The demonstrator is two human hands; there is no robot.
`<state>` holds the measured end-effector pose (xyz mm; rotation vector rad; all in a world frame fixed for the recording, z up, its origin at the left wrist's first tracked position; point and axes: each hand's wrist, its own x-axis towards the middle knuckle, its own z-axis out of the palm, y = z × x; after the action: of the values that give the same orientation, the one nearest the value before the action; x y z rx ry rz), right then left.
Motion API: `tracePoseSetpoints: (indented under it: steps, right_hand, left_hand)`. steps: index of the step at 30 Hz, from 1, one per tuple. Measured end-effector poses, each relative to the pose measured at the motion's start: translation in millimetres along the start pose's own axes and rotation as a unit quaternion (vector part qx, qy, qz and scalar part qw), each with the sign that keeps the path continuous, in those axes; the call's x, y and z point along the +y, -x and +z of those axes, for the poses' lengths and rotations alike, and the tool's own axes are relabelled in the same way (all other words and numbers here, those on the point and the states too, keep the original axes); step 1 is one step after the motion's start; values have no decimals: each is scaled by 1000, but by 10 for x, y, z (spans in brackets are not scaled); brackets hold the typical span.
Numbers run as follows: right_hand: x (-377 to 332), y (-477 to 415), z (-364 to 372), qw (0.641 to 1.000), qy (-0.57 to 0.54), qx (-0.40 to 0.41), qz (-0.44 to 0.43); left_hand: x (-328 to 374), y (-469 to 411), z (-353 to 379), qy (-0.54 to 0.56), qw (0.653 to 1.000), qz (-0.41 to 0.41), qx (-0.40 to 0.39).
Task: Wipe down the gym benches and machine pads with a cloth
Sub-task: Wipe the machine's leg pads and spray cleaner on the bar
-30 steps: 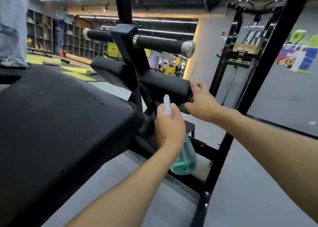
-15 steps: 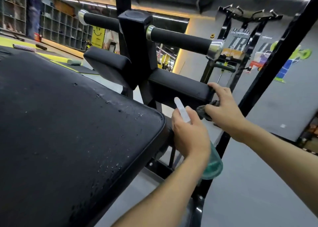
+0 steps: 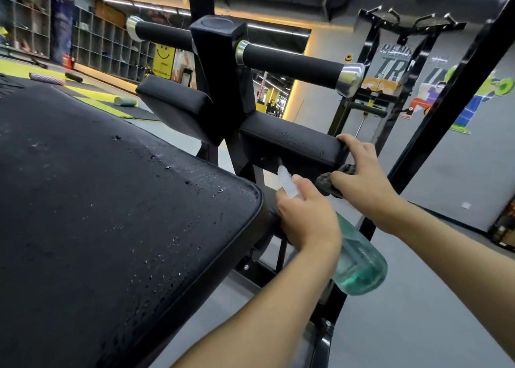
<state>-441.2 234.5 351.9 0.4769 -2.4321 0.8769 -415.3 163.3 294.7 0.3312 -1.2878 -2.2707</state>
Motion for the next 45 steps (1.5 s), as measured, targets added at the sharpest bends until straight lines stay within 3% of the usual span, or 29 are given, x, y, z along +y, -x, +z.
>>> tracePoseSetpoints:
  steps: [11,16,19,24,28,33,37,45]
  right_hand:
    - [108,52,-12,999,-15,-29,-22]
    - [292,195,-49,999,-2,-16,-47]
    - [552,329,80,1000,8,-1,-1]
    - [1017,551,349,992,24,-80,94]
    - [1398,809,622,976,23,-141,166]
    - [1777,1147,995,954,14,-193,231]
    - [1937,1358,1221,944,25,-226,238]
    - [2066,1547,1504,935,11,-275,222]
  left_hand:
    - [-391,129,-16,-9,994,11,-108]
    - [-607,164,31,-72,993,31,-89]
    - [-787,145,-21,-110,991,13,-78]
    - [-1232,22,-218,-215,970,56,-94]
    - [-1738,-59,-526,-320,927,73,-179]
    - [-2388,-204,-915,-402,882,-50,-241]
    - [-2864,-222,-1267,-489,831,-97,-246]
    - [-3439,-208,-1682,-513,831,-160,-143]
